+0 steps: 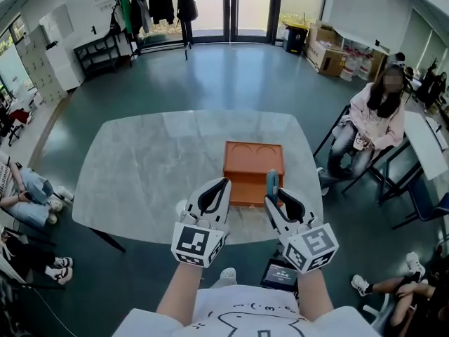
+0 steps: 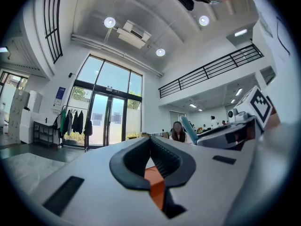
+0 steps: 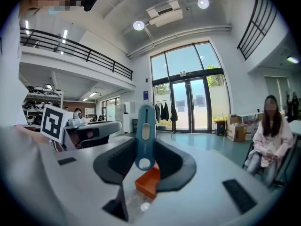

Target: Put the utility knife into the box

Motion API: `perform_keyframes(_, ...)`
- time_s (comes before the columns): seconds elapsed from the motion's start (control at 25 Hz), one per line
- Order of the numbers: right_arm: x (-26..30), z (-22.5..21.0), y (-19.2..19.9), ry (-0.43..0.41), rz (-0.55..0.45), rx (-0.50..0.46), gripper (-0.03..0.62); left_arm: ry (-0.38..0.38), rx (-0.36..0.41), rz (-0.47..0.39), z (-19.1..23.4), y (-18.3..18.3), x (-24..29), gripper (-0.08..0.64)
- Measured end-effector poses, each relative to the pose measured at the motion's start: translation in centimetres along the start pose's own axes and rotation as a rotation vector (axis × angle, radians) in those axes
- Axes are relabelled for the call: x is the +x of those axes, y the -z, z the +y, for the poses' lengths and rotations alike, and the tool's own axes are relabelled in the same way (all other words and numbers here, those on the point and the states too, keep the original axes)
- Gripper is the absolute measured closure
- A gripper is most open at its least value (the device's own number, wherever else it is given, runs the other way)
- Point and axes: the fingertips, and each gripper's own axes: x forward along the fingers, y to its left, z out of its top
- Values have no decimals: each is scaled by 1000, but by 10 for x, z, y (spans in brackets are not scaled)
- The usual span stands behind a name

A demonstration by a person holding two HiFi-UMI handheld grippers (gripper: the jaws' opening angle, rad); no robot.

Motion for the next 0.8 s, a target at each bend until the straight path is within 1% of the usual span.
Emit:
perform_keyframes(0.12, 10, -4, 4, 10, 6, 1, 460, 8, -5, -1, 8, 6, 8, 545)
perform_keyframes(0.36, 14, -21, 5, 24, 10, 3, 460, 16, -8, 0, 7, 10, 24, 545)
perform_keyframes(0.64, 32, -36, 1, 1, 31, 12, 460, -6, -16, 8, 19, 8, 43, 545)
perform_keyframes(0.8, 43, -49, -4, -17, 44, 10, 460, -8, -6, 18, 20, 7, 59, 545)
